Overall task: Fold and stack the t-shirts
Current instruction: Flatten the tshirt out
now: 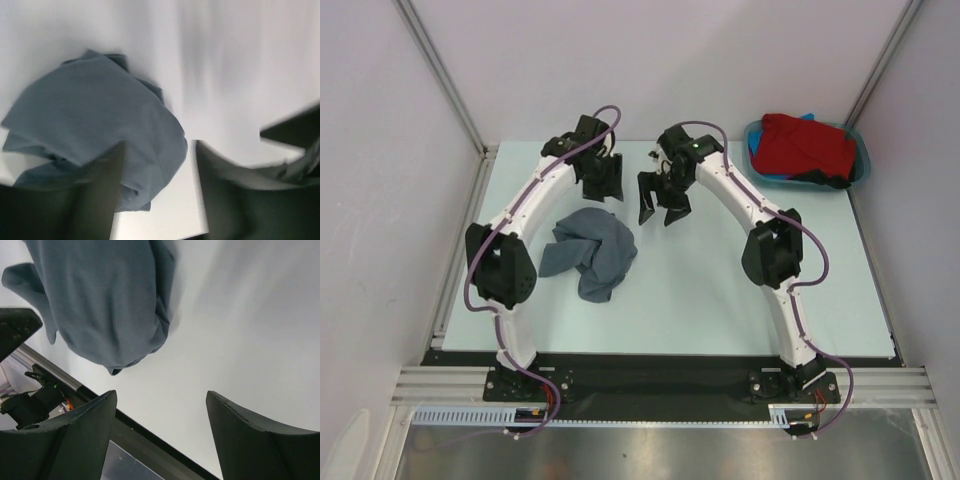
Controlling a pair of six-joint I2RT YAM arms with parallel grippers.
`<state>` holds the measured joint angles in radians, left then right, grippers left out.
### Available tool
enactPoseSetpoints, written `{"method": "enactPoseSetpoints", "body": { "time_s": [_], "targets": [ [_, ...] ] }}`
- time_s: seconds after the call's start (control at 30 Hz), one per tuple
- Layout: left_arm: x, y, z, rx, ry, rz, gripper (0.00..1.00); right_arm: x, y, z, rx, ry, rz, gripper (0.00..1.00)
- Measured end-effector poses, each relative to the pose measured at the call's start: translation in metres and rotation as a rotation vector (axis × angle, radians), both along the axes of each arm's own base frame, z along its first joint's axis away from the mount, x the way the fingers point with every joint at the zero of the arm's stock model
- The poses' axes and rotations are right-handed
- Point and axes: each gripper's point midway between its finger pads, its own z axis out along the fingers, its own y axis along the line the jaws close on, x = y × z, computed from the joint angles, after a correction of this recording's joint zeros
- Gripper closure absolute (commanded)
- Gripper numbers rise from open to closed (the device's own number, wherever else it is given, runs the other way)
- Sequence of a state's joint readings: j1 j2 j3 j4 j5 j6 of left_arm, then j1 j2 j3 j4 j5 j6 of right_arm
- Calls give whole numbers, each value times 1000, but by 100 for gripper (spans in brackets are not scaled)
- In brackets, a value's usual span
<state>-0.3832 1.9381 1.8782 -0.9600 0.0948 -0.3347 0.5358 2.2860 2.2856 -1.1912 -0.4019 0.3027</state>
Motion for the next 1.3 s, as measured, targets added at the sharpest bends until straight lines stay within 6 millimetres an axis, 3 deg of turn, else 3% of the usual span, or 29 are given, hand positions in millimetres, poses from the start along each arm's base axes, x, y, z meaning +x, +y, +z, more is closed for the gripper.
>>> {"method": "enactPoseSetpoints", "body": {
  "time_s": [0.07, 0.1, 0.3, 0.43, 0.53, 0.63, 0.77, 0.97, 1.13, 1.3],
  "targets": [
    [8, 14, 5, 52, -35, 62, 16, -8, 6, 0, 3, 8, 28, 21],
    [10, 23, 7, 85, -50, 98, 0, -13, 10, 0, 4, 12, 43, 22],
    [11, 83, 24, 200, -122, 298, 0, -41, 37, 5, 30, 21, 138, 23],
    [5, 121, 35, 225, -148, 414, 0, -51, 61, 22, 75, -13, 192, 23],
    [-2, 143, 33, 234, -146, 474, 0, -55, 76, 32, 106, -42, 223, 24],
    [-12, 160, 25, 240, -124, 523, 0, -62, 88, 28, 110, -40, 250, 24],
    [-20, 171, 18, 241, -108, 554, 0, -69, 97, 1, 64, -18, 275, 24],
    [-25, 170, 14, 228, -108, 555, 0, -68, 103, -38, -23, -25, 284, 23],
    [-31, 170, 15, 220, -114, 552, 0, -58, 110, -51, -52, -65, 276, 23],
    [-34, 170, 15, 216, -121, 553, 0, -50, 122, -49, -23, -116, 276, 22]
  ]
}}
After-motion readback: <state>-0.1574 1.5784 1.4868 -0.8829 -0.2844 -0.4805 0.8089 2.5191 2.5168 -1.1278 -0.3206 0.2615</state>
